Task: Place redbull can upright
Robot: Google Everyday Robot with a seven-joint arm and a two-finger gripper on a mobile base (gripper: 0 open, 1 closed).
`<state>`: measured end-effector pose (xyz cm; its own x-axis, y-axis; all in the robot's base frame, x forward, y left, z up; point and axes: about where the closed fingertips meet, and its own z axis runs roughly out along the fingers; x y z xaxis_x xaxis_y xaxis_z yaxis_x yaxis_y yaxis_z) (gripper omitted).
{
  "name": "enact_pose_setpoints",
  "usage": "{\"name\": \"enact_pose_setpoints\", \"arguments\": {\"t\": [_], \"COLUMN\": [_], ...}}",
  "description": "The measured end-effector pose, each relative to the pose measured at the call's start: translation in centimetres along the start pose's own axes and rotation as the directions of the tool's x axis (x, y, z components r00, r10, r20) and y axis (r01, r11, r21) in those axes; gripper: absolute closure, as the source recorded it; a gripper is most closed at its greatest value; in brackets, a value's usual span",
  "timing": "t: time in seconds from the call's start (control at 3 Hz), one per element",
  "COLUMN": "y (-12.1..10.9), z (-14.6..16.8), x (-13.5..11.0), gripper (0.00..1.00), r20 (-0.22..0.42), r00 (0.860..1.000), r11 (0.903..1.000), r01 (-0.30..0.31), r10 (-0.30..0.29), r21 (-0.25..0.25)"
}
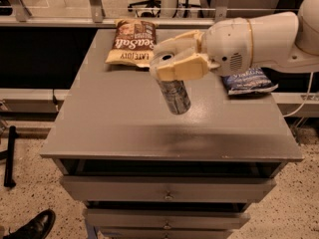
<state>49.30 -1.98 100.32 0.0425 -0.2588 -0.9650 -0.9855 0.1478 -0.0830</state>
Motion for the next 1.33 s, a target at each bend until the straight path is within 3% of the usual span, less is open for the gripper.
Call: {"name": "enact_pose_setpoints", "arguments": {"t": [0.33,0.67,1.0,1.33], "y": [0.5,0.8,1.0,1.1], "z": [-0.5,-0.6,-0.4,0.0], "x": [0.2,1.2,3.0,4.0], "gripper": [1.00,1.00,1.00,1.00], "r20": [0.091,0.136,0.166,0.182], "r00": [0.995,0.990,0.986,0.983], "r11": [0.9996,0.9994,0.9977,0.9970], "r01": [-0.029,-0.023,-0.010,-0.023], "r10": [0.029,0.019,-0.001,0.009], "r21": [0.001,0.027,0.067,0.074]}}
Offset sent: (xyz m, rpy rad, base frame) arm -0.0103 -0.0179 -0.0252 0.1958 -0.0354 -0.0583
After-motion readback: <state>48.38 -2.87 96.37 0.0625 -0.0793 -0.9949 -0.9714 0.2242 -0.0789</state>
